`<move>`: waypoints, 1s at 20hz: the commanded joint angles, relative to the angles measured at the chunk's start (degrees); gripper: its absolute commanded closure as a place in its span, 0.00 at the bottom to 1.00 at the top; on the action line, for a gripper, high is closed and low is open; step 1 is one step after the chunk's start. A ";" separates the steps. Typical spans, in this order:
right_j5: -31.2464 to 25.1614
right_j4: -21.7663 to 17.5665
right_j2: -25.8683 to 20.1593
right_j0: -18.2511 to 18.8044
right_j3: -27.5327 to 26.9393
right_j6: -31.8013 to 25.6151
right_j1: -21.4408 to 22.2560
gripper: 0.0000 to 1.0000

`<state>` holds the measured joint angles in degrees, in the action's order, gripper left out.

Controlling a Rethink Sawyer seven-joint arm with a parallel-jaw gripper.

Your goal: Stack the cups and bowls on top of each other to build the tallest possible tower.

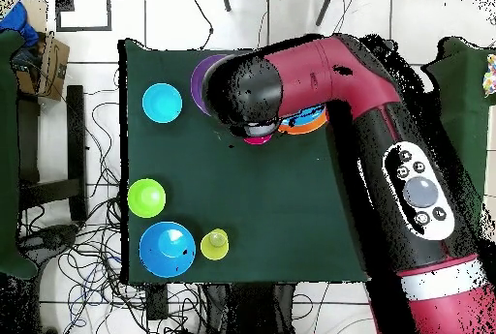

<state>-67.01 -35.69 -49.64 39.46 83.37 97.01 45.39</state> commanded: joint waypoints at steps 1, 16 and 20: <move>16.85 6.36 1.08 2.65 7.27 11.44 3.18 0.00; 20.53 11.59 16.18 -6.66 4.72 28.04 4.61 0.00; 20.25 13.20 20.67 -9.58 4.36 35.41 4.36 0.00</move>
<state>-47.35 -23.58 -39.75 34.97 85.61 112.55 50.78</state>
